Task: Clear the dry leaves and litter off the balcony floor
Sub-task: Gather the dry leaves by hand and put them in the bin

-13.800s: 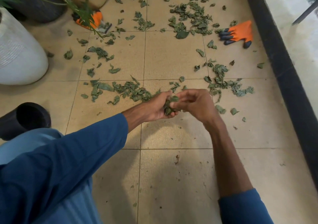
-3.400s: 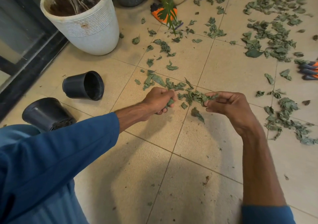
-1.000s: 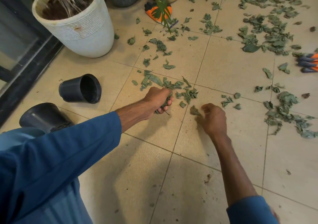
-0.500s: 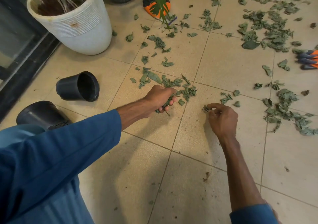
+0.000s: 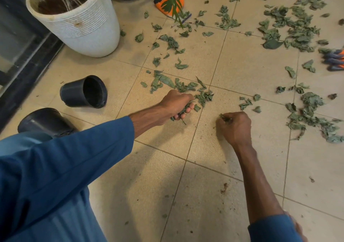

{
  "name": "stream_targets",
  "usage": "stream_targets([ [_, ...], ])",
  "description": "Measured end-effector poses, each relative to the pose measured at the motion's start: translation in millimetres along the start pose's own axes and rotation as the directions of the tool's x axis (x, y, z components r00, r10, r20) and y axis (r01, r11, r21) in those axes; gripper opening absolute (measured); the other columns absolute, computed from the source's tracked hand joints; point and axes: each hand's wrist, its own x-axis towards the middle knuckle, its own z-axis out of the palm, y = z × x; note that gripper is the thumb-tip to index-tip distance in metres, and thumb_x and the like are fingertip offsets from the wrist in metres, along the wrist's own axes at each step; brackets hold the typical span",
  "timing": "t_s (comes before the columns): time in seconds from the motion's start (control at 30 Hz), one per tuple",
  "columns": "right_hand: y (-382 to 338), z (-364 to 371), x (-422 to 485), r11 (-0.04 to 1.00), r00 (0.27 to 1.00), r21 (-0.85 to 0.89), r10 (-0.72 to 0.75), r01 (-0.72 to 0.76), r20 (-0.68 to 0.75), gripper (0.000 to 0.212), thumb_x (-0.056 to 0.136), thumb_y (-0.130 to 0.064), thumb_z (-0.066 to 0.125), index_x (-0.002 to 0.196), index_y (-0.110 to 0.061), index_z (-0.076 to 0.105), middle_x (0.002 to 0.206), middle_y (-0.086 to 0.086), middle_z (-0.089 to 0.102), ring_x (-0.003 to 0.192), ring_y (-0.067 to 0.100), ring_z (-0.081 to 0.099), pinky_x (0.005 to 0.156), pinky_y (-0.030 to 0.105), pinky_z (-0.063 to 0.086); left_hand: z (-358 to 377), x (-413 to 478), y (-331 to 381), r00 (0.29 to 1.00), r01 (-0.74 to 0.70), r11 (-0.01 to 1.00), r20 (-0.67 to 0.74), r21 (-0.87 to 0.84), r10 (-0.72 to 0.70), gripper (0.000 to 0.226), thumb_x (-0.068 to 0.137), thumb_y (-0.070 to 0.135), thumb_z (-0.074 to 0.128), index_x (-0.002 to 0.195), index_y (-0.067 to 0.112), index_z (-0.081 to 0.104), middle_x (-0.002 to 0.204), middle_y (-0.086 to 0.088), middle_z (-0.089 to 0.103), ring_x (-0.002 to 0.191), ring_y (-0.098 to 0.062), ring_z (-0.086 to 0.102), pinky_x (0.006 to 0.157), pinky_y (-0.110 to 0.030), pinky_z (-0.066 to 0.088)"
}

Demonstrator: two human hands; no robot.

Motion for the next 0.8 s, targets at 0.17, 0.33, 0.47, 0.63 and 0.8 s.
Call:
stream_targets([
  [0.17, -13.6, 5.6, -0.7, 0.993, 0.996, -0.075, 0.083, -0.086, -0.041, 0.006, 0.088, -0.018, 0.076, 0.090, -0.013, 0.079, 0.089, 0.007, 0.075, 0.073, 0.023, 0.069, 0.068, 0.039, 0.060, 0.4, 0.6, 0.2, 1.000, -0.002, 1.000, 0.013, 0.017, 0.002, 0.030, 0.098, 0.024, 0.057, 0.071, 0.014, 0.066, 0.057, 0.003, 0.057, 0.041, -0.011, 0.047, 0.037, -0.018, 0.030],
  [0.33, -13.8, -0.1, 2.9, 0.970, 0.994, -0.217, 0.104, -0.109, -0.032, 0.025, 0.088, -0.018, 0.077, 0.113, -0.013, 0.074, 0.100, 0.011, 0.076, 0.088, 0.031, 0.073, 0.075, 0.038, 0.057, -1.0, 1.0, -0.5, 1.000, -0.007, 1.000, 0.005, 0.002, 0.007, 0.031, 0.099, 0.025, 0.058, 0.072, 0.014, 0.066, 0.057, 0.003, 0.057, 0.041, -0.011, 0.047, 0.038, -0.018, 0.031],
  [0.47, -7.1, 5.1, 1.2, 0.972, 0.998, -0.228, 0.059, -0.051, 0.029, 0.019, 0.085, 0.000, 0.074, 0.101, -0.010, 0.078, 0.100, 0.014, 0.073, 0.082, 0.030, 0.071, 0.074, 0.039, 0.060, -2.7, -0.1, -0.6, 1.000, -0.013, 1.000, -0.002, -0.005, 0.013, 0.031, 0.099, 0.026, 0.059, 0.071, 0.014, 0.066, 0.056, 0.004, 0.057, 0.041, -0.012, 0.047, 0.038, -0.019, 0.031],
  [0.63, -12.5, 10.1, 2.6, 0.993, 0.994, -0.115, 0.031, -0.019, 0.106, 0.021, 0.083, 0.010, 0.068, 0.086, -0.008, 0.078, 0.089, 0.009, 0.073, 0.074, 0.020, 0.067, 0.065, 0.031, 0.058, -5.0, -1.4, -1.5, 0.998, -0.031, 0.999, -0.052, -0.016, 0.030, 0.028, 0.097, 0.024, 0.058, 0.073, 0.013, 0.068, 0.057, 0.004, 0.058, 0.041, -0.012, 0.048, 0.038, -0.019, 0.031],
  [0.8, -46.2, 18.9, 7.3, 0.996, 0.991, 0.021, -0.089, 0.087, 0.100, 0.010, 0.086, 0.001, 0.073, 0.088, -0.008, 0.078, 0.090, 0.003, 0.072, 0.072, 0.007, 0.061, 0.061, 0.004, 0.039, -10.2, -1.8, -3.2, 0.997, -0.044, 0.998, -0.071, -0.033, 0.042, 0.027, 0.098, 0.024, 0.058, 0.075, 0.012, 0.068, 0.060, 0.003, 0.059, 0.042, -0.012, 0.048, 0.038, -0.018, 0.030],
])
